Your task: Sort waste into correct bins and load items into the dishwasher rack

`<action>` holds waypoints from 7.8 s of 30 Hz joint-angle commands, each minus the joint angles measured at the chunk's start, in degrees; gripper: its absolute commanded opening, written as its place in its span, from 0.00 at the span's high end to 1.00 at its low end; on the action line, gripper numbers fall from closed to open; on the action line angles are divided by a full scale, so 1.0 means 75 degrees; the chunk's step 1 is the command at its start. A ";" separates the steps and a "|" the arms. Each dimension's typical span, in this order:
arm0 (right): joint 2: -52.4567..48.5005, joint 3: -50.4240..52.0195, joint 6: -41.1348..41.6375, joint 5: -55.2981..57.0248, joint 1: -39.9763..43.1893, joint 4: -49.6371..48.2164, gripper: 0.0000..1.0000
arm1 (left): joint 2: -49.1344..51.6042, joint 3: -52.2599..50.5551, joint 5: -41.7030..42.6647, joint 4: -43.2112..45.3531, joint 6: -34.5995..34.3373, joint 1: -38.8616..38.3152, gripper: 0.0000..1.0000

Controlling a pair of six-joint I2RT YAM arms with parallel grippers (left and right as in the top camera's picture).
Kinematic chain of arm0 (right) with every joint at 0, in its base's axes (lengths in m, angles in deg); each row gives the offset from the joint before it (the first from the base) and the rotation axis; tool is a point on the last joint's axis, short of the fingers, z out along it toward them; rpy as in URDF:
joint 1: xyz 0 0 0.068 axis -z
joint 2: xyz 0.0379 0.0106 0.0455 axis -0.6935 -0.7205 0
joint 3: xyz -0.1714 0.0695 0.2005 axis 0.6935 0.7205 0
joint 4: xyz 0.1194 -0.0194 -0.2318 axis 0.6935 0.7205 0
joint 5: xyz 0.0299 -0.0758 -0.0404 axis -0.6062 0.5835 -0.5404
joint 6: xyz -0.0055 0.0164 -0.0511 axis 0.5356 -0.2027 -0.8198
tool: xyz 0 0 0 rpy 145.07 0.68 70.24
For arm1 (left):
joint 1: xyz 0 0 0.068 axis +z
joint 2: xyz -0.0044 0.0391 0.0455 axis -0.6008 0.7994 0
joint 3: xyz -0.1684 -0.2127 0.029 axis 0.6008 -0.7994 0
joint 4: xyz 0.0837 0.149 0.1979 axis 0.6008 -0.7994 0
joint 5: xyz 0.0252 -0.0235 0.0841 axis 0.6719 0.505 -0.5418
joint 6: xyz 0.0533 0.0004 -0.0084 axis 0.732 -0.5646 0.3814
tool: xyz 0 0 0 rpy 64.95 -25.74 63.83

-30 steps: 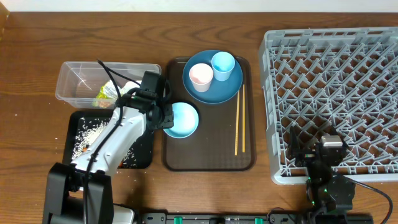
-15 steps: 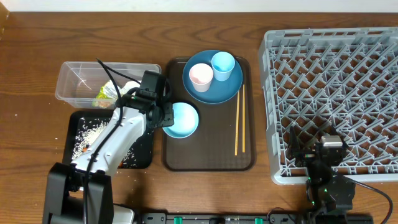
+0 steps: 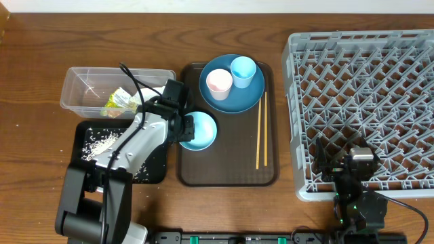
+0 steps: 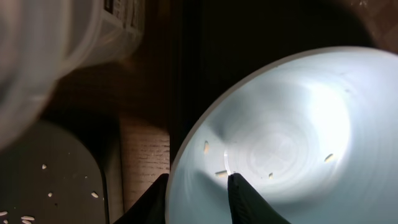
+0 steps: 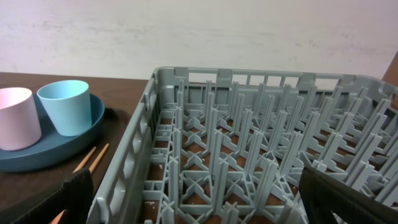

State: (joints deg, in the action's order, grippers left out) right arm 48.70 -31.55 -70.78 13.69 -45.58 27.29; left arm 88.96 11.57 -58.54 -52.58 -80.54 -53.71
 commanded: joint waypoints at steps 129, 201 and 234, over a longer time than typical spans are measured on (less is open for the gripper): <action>-0.7877 -1.0596 0.1463 -0.3433 -0.0251 0.5517 0.16 | -0.0525 0.3759 0.0848 -0.0408 -0.0012 -0.0883 0.94; -1.2205 -1.0710 0.2457 0.0825 -0.4485 0.4514 0.79 | -0.0522 0.3707 0.0449 -0.1212 -0.0015 -0.0883 0.94; -1.2429 -1.0713 0.2457 0.0889 -0.4479 0.3963 0.99 | -0.0522 0.3707 0.0452 -0.1209 -0.0012 -0.0883 0.93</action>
State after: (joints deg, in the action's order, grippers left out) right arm -44.63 -111.76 -51.92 21.08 -78.65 57.59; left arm 84.78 38.13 -55.70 -62.13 -80.59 -60.28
